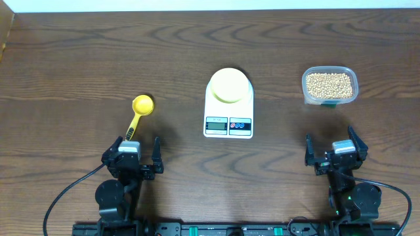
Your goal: Scoop item into bowl and weigh 50g on scale
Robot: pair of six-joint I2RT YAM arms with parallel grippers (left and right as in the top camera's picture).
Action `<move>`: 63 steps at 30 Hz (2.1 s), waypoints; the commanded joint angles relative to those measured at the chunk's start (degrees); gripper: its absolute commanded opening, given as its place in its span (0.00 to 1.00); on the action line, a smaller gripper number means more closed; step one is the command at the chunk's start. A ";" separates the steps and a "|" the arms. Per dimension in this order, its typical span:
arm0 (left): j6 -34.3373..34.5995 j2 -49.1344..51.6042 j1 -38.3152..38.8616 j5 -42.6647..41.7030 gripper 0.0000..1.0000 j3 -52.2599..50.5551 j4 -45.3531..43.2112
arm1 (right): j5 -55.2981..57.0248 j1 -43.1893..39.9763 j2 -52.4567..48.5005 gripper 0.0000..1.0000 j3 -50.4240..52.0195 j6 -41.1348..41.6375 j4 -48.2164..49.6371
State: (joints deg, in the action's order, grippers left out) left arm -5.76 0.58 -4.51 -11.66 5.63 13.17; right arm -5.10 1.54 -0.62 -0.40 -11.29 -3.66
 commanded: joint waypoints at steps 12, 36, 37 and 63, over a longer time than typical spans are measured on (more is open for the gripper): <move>0.70 -0.35 -0.42 0.37 0.97 -1.18 1.09 | 0.04 0.39 0.31 0.99 0.09 -0.57 -0.24; 0.70 -0.35 -0.42 0.37 0.97 -1.18 1.09 | 0.04 0.39 0.31 0.99 0.09 -0.57 -0.24; 0.70 -0.35 -0.42 0.37 0.97 -1.18 1.09 | 0.04 0.39 0.31 0.99 0.09 -0.57 -0.24; 0.70 -0.35 -0.42 0.37 0.97 -1.18 1.09 | 0.04 0.39 0.31 0.99 0.09 -0.57 -0.24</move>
State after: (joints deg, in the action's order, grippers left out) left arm -5.76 0.60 -4.51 -11.66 5.63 13.17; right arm -5.13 1.54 -0.62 -0.40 -11.29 -3.66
